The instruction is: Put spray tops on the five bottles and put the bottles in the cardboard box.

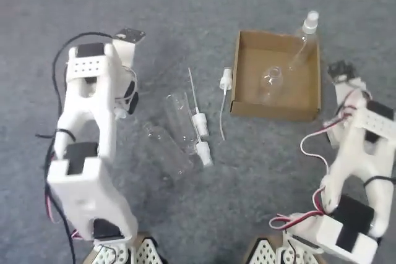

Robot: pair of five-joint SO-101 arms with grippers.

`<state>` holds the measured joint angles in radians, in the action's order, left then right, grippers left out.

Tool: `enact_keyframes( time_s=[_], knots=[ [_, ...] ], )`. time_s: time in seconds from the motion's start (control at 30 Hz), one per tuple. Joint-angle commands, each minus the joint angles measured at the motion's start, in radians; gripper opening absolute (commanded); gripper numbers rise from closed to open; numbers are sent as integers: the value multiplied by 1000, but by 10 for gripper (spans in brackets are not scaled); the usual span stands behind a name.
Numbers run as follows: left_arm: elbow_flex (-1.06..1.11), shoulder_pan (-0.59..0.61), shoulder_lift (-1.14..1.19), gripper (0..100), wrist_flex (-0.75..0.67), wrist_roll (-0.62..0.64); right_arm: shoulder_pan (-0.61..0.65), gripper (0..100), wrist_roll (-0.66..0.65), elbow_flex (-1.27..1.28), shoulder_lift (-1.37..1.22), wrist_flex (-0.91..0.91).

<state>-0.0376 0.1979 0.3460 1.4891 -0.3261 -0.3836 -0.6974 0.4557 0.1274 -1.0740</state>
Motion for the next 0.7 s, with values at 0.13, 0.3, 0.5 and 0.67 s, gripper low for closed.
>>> enact_keyframes(
  time_s=[0.13,0.3,0.5,0.67],
  knots=[
    [338,-29,-293,13,-307,104,266,288,224,-169,208,-104],
    [487,-29,-331,13,-456,127,432,288,318,-169,346,-94],
    [578,-21,-341,13,-555,170,561,286,339,-26,357,182],
    [644,-20,-344,13,-618,167,559,288,345,132,352,400]
  ],
)
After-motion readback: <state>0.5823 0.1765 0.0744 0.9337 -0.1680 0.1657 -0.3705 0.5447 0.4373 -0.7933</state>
